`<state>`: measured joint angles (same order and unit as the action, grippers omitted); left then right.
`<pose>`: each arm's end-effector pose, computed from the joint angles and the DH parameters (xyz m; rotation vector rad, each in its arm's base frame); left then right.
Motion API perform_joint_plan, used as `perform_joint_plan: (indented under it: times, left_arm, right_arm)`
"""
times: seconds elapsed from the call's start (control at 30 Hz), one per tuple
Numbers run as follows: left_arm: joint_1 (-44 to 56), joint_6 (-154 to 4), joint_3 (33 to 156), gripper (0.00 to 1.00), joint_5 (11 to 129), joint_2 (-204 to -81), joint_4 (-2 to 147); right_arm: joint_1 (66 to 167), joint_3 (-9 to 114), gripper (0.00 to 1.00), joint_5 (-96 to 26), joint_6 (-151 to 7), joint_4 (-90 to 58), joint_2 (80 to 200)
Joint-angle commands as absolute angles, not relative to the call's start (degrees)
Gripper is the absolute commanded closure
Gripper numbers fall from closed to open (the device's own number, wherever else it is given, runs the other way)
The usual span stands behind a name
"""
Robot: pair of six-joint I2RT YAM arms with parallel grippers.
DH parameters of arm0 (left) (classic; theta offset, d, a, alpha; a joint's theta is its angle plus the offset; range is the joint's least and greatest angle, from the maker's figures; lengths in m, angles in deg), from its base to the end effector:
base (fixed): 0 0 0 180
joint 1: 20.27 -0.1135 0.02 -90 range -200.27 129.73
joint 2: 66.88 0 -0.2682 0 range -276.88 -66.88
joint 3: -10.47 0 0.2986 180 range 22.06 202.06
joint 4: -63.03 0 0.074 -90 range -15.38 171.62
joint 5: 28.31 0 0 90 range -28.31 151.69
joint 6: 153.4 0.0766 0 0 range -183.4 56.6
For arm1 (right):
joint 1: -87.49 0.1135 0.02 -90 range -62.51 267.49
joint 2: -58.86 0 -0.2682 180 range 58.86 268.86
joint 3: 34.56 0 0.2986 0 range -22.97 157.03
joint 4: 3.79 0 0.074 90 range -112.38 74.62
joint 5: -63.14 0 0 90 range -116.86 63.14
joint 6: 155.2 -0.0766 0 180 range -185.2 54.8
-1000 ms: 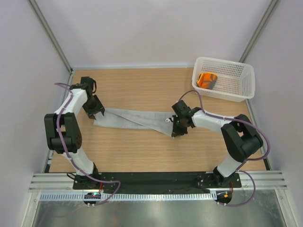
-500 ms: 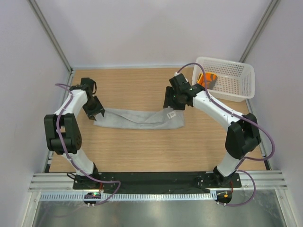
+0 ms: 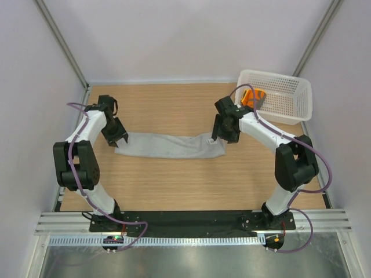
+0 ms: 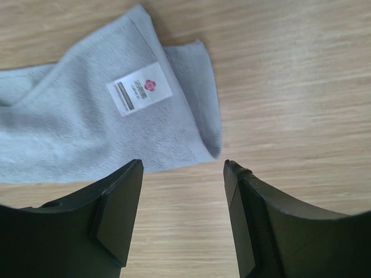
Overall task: Roll the towels
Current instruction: Fold the towel
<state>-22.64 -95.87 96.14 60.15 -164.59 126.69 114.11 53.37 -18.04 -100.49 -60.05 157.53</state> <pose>0.3848 0.0180 0.1711 -0.8708 2.7589 -0.0567 0.3738 0.1742 0.1852 0.2479 2.7067 0.1047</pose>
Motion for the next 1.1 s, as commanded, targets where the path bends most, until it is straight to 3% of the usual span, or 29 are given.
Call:
perform_joint_plan:
  times: [0.0,0.5,0.63,0.67,0.77,1.07]
  left_arm:
    - [-22.64,-95.04,96.15,0.54,61.34,-162.5,125.68]
    - [-22.55,-95.04,95.62,0.54,57.74,-165.04,126.73]
    - [-22.81,-95.13,96.15,0.55,57.12,-169.17,128.23]
    - [-22.9,-95.22,96.24,0.55,56.95,-170.4,128.49]
    - [-23.95,-95.4,96.24,0.56,56.94,-172.68,128.5]
    - [-26.68,-95.83,96.76,0.61,57.91,-176.13,128.59]
  right_arm:
    - [114.39,49.38,0.36,-18.95,-100.1,-56.7,154.57]
    - [114.39,44.0,0.54,-21.41,-96.84,-47.72,158.61]
    - [114.48,43.48,0.75,-21.76,-96.32,-47.64,158.44]
    - [114.39,43.13,0.87,-22.02,-96.23,-47.46,158.26]
    - [114.48,40.94,0.99,-23.25,-95.62,-46.76,156.77]
    - [114.48,33.55,0.99,-21.77,-95.53,-47.19,145.61]
